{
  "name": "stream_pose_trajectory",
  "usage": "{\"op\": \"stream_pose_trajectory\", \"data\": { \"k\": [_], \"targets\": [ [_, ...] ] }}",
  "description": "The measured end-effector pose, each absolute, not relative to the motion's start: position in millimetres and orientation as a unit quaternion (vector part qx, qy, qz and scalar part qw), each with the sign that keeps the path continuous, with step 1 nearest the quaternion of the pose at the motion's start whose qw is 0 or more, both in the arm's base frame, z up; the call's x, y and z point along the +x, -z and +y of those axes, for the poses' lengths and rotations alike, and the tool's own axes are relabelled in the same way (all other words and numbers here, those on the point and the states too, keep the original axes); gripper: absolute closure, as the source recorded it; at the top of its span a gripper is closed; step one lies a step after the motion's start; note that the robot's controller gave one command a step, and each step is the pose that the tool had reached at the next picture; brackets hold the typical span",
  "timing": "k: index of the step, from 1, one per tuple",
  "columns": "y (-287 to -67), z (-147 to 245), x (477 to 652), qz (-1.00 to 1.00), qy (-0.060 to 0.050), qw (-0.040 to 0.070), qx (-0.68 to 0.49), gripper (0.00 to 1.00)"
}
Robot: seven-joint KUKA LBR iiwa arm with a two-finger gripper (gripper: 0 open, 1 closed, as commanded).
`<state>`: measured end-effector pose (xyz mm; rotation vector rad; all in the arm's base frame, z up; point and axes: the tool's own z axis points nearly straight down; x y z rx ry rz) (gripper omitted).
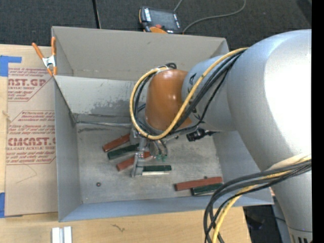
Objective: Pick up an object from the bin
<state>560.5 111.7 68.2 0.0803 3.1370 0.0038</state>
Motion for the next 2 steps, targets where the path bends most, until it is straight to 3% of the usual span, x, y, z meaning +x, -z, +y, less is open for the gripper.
{"op": "stream_pose_trajectory", "data": {
  "k": [2],
  "targets": [
    [-69.5,113.1,562.4,1.000,-0.001,0.002,0.026,0.00]
  ]
}}
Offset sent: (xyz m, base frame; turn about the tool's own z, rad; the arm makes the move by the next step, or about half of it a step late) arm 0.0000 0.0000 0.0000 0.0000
